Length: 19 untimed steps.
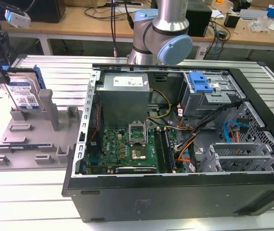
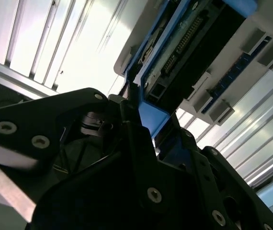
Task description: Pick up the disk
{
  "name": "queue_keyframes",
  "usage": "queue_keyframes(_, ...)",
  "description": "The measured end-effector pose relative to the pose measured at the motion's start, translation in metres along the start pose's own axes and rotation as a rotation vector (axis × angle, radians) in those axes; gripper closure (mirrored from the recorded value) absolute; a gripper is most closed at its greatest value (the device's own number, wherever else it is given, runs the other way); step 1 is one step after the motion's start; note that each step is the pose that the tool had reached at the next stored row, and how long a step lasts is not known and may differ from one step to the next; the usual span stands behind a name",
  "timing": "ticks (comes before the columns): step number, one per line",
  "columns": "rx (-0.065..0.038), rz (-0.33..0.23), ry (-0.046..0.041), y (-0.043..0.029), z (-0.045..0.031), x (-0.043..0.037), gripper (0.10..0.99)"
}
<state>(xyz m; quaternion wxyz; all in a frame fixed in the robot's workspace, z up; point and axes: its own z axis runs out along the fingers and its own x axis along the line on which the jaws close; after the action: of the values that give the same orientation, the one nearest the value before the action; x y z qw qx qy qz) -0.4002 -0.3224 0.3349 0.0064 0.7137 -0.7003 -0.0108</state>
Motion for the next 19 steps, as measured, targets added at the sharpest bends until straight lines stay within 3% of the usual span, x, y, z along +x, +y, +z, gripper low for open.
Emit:
queue_keyframes(3, 0.0, 0.0, 0.0001, 0.0006, -0.0233, -0.0002, 0.718)
queue_keyframes(14, 0.0, 0.0, -0.0006, 0.0021, -0.0828, -0.0001, 0.718)
queue_keyframes(16, 0.0, 0.0, -0.0007, 0.0026, -0.1037, 0.0001, 0.718)
queue_keyframes(19, 0.0, 0.0, -0.001, 0.0029, -0.1219, 0.0003, 0.718)
